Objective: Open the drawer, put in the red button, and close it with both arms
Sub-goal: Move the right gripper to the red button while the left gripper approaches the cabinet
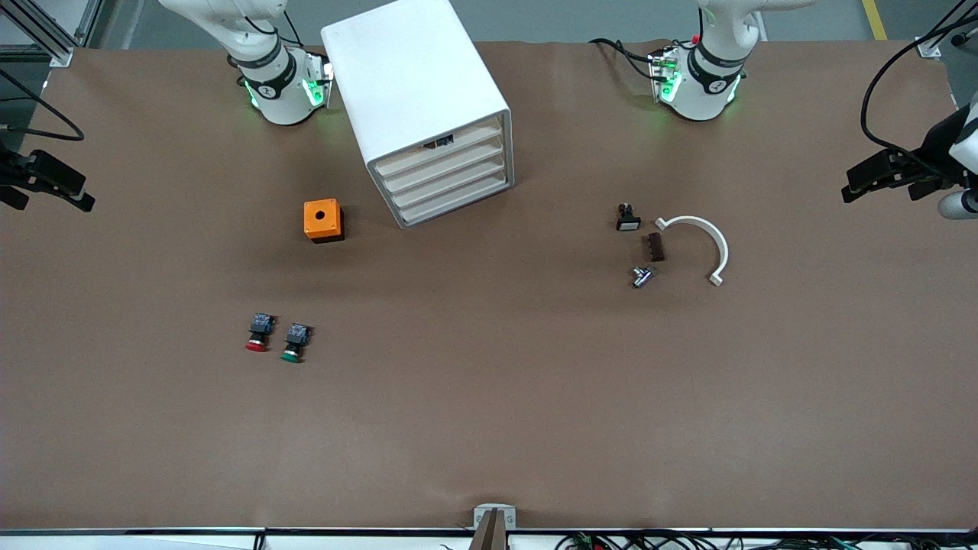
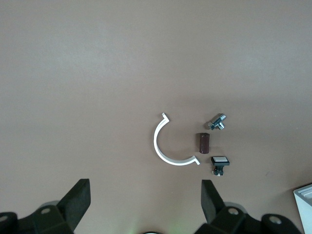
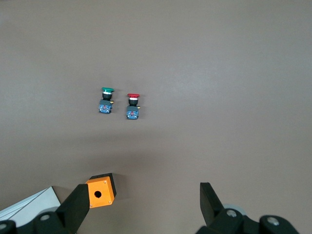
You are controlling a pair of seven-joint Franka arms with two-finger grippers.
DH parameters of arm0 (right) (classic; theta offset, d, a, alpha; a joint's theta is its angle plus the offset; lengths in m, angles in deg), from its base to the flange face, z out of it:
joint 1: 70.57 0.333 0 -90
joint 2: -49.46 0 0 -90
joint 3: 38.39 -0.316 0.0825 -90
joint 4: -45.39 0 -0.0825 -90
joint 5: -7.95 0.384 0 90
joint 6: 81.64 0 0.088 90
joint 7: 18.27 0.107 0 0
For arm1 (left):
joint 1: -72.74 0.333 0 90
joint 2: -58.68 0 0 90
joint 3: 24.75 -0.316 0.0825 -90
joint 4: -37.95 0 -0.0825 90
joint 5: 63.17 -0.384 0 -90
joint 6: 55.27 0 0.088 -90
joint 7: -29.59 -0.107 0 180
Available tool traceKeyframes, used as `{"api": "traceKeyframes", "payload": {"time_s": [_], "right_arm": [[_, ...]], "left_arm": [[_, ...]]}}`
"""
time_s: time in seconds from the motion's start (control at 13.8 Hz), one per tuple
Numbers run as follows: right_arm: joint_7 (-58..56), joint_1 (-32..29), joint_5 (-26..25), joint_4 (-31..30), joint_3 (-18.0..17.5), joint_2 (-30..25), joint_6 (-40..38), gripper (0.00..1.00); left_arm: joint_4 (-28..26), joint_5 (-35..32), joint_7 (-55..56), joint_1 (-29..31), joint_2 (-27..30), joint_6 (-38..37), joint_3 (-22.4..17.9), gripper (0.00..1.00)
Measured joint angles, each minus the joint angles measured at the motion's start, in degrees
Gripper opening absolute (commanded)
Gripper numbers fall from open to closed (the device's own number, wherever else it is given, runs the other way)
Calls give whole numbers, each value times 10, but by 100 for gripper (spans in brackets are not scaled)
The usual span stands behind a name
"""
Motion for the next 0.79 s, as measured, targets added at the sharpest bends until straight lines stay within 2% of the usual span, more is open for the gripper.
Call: {"api": "traceKeyframes", "payload": {"time_s": [0.51,0.79], "right_arm": [[0,0,0,0,0,0,1,100],[-1,4,0,-12,-2,10,38,100]], "left_arm": [[0,0,0,0,0,0,0,100],[-1,0,0,0,-26,-1,-2,100]]}}
